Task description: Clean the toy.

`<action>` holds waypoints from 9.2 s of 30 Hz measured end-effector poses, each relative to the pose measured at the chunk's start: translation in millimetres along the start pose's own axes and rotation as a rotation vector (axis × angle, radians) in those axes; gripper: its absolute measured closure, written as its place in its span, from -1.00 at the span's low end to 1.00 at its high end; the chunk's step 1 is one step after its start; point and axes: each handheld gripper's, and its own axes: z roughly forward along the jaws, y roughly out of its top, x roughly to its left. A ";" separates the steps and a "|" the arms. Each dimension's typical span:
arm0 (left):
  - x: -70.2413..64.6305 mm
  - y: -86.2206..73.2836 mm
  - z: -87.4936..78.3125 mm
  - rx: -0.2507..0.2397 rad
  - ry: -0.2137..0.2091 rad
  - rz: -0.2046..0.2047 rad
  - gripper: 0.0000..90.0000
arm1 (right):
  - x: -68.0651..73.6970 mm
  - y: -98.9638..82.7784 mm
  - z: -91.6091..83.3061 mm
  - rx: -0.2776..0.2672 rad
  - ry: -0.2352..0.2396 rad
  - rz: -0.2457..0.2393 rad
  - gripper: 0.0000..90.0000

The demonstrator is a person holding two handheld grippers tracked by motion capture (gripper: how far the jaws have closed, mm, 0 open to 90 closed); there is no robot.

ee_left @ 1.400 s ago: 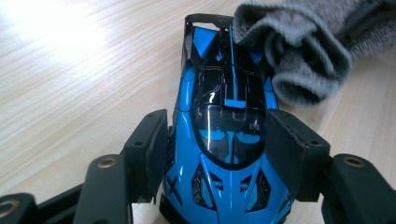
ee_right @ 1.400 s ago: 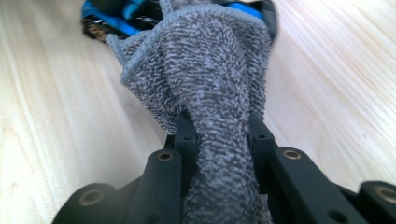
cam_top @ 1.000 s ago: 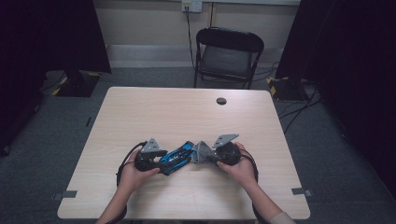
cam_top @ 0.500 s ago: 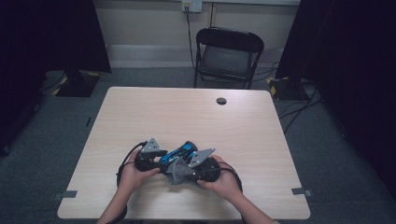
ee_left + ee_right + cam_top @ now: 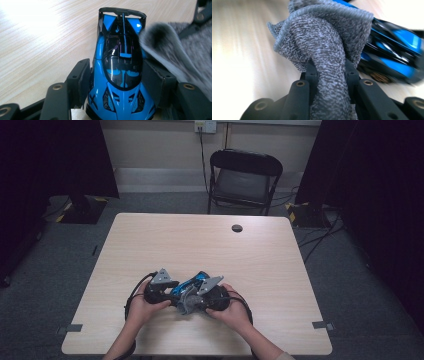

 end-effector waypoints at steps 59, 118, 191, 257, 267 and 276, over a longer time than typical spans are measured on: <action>-0.6 -0.3 -1.4 0.006 0.000 0.005 -0.09 | 11.8 5.6 8.6 -0.032 0.008 0.025 0.61; -1.8 -0.5 -1.9 0.007 0.010 0.007 -0.08 | -50.7 -45.4 -36.6 0.006 -0.196 0.151 0.61; -2.6 0.1 -3.1 0.013 0.030 0.014 -0.08 | -48.8 -42.9 -29.7 -0.026 -0.151 0.142 0.60; -9.9 36.3 64.7 0.147 0.009 0.064 -0.54 | -73.6 -95.6 -59.0 -0.045 -0.247 0.262 0.59; -12.0 35.7 62.3 0.141 0.000 0.105 -0.44 | -73.1 -95.5 -59.0 -0.046 -0.250 0.264 0.60; -17.0 36.4 53.3 0.116 -0.021 0.124 -0.44 | -71.2 -90.8 -59.6 -0.050 -0.244 0.260 0.60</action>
